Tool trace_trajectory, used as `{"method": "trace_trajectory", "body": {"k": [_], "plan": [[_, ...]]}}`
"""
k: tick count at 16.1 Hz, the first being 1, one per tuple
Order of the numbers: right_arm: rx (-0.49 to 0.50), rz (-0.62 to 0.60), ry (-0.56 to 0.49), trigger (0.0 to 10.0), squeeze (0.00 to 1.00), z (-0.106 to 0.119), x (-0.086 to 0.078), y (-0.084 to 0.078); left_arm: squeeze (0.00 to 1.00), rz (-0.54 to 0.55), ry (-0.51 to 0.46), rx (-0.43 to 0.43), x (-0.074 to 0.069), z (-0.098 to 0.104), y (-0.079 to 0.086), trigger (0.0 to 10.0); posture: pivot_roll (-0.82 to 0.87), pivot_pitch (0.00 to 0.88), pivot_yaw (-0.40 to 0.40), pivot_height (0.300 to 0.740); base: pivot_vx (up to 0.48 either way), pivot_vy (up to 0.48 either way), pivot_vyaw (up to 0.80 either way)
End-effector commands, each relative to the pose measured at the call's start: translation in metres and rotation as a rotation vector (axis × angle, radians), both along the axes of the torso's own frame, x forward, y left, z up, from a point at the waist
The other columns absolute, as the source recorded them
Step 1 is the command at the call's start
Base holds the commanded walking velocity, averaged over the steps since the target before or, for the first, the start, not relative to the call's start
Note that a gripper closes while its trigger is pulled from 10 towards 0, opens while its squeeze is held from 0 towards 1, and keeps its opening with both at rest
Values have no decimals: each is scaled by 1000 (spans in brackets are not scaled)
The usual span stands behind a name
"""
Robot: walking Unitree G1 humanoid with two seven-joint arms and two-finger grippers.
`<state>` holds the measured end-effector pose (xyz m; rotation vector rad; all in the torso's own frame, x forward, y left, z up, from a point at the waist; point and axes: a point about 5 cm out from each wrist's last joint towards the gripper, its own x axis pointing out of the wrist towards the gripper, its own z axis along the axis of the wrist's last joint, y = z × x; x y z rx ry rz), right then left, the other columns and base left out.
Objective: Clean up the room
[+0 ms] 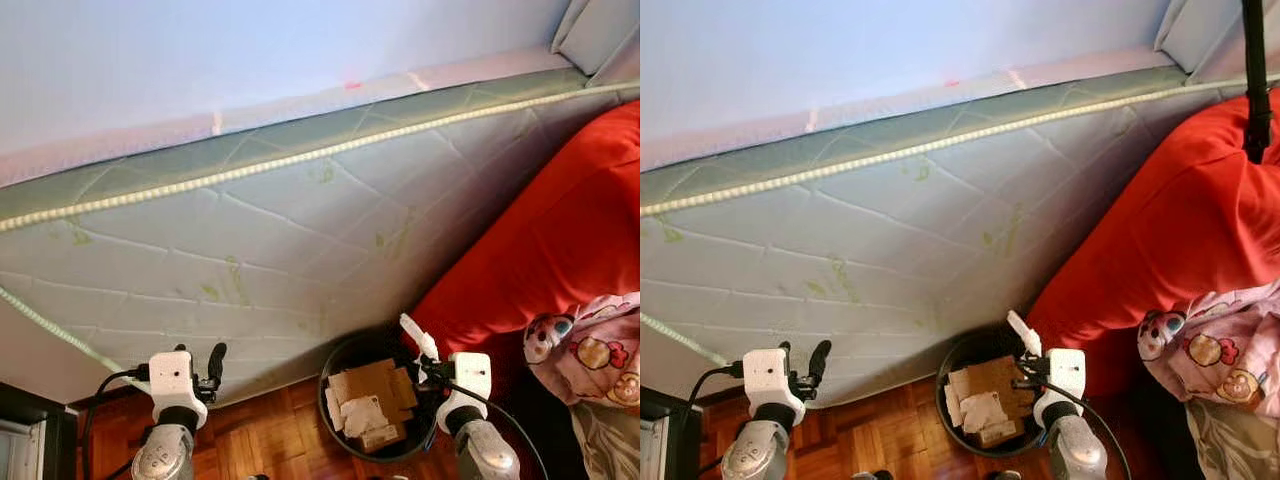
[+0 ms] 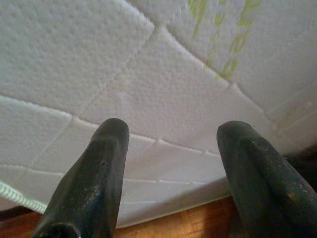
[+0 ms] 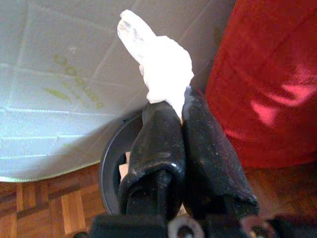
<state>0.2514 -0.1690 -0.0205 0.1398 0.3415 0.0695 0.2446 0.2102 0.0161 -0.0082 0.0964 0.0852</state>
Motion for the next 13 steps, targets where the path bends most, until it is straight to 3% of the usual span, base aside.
{"method": "trace_trajectory", "body": {"k": [1,13], "plan": [[2,-8,6,10000,0,-3,-5,0,0,16,25,-9,-4,-3,2,10000,17,228,-11,700,0,0,0],[-1,16,14,10000,0,-2,-1,3,0,41,52,-43,-6,-7,-4,10000,21,236,-30,675,0,0,0]]}}
